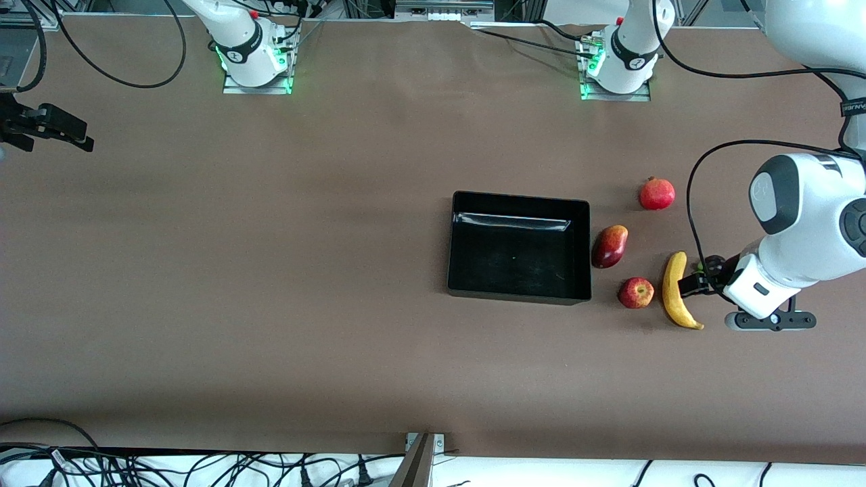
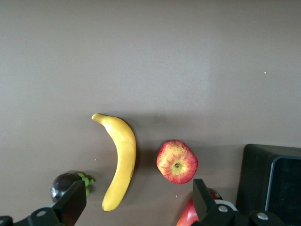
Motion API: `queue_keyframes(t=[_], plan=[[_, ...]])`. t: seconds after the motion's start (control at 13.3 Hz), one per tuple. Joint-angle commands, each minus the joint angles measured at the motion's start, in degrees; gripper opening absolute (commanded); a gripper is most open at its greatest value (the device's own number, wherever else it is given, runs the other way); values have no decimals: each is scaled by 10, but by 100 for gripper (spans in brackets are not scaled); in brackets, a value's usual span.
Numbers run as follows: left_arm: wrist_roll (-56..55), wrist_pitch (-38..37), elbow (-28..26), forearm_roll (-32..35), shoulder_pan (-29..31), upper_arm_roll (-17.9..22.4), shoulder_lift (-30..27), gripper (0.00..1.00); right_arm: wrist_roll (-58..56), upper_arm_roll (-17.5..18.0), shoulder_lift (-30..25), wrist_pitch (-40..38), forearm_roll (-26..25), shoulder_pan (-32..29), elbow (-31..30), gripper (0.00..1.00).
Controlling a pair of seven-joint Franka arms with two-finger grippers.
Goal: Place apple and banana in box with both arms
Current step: 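Reach the left gripper to the small red-yellow apple and grasp it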
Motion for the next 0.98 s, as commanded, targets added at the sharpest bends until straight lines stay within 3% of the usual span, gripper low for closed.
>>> queue_keyframes(t=[0.0,0.9], plan=[[-16,28,-7,-11,2,-6,10,100,4,9,14,-17,6,1,23,100],[-75,120,-6,-15,-10,-17,110,100,2,6,14,-26,6,11,26,100]])
